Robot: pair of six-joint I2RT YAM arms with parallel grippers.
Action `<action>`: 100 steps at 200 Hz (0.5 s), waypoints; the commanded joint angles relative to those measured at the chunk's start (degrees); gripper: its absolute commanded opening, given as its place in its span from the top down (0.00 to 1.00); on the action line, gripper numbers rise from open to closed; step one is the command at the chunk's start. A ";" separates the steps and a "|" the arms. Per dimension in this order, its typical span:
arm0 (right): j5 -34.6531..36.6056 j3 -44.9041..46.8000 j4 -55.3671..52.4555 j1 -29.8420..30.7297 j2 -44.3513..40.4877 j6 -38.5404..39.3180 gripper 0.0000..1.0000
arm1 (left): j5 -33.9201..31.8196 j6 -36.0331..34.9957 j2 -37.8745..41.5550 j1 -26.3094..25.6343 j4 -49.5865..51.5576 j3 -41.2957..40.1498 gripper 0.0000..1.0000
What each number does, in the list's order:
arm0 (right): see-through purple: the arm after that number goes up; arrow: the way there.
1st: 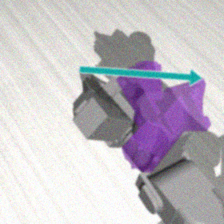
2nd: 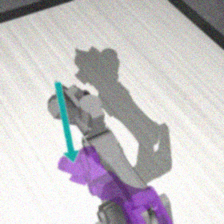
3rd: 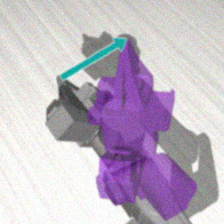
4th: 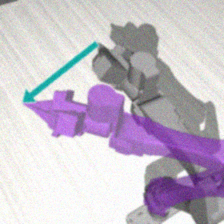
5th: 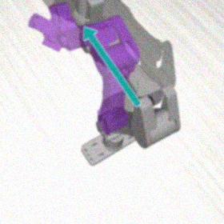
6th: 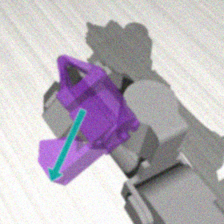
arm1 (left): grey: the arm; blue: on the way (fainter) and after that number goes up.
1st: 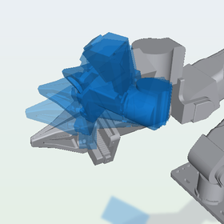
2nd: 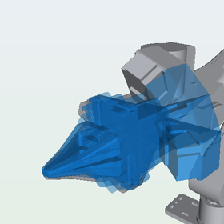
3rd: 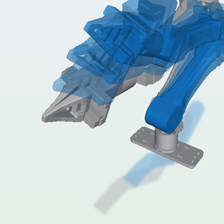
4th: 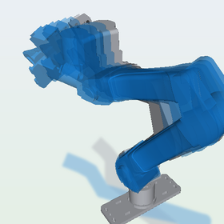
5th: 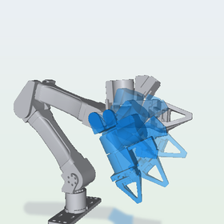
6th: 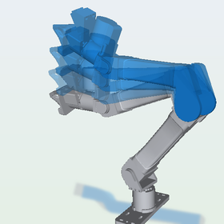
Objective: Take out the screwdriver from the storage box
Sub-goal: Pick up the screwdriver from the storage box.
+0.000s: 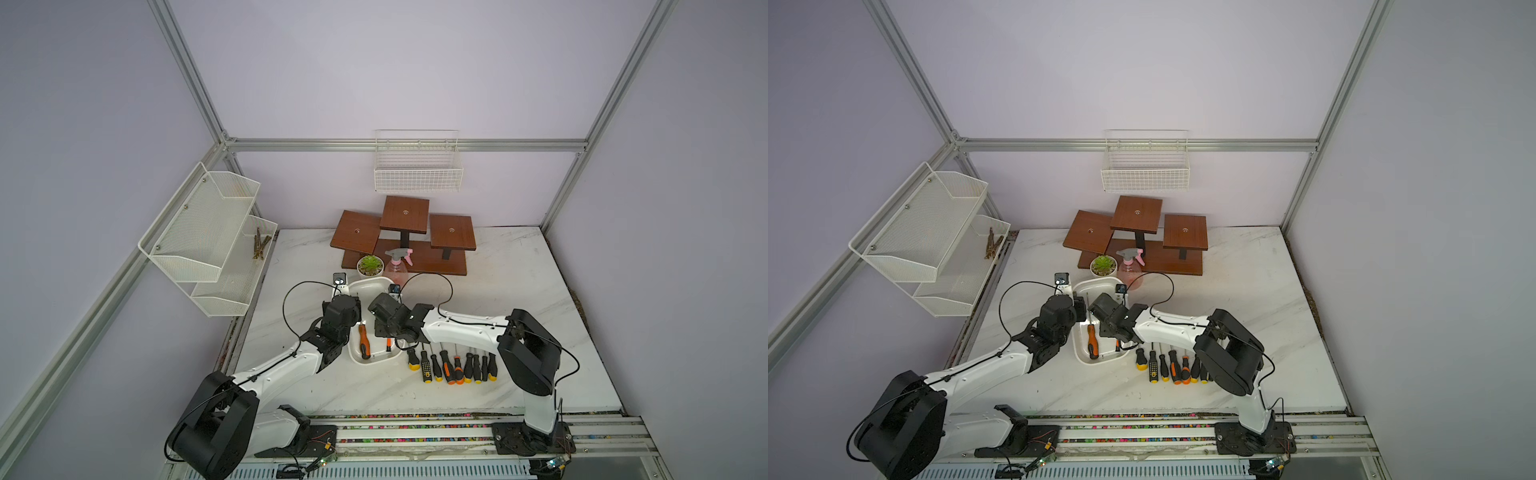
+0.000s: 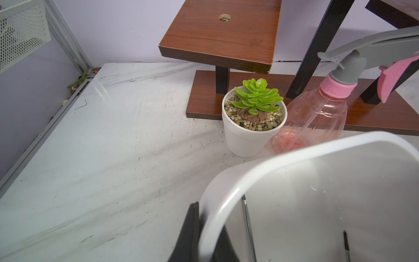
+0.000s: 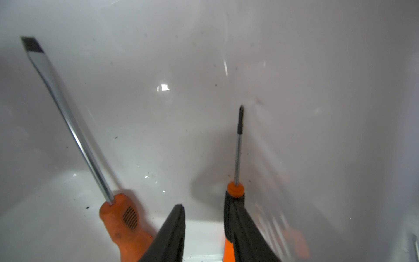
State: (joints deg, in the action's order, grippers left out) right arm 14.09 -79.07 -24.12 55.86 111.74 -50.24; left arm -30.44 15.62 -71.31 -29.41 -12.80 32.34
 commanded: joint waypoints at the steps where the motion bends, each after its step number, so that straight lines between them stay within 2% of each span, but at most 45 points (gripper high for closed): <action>1: 0.11 2.10 -2.66 -1.71 3.08 -1.06 0.60 | 0.18 -0.76 0.72 -0.30 -3.36 0.53 1.00; 57: 5.35 2.73 -10.45 -1.28 2.38 0.71 0.60 | -0.15 -0.85 0.29 -0.30 -3.62 0.80 1.00; 100: 3.67 4.70 -10.17 -2.26 3.42 -0.93 0.59 | -0.57 -0.42 1.68 -0.31 -3.97 -0.38 1.00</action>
State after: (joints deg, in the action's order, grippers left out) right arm 15.92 -77.56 -27.35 55.88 112.09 -49.41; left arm -29.74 15.94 -71.35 -30.11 -14.48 32.34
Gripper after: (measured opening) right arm 0.407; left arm 0.088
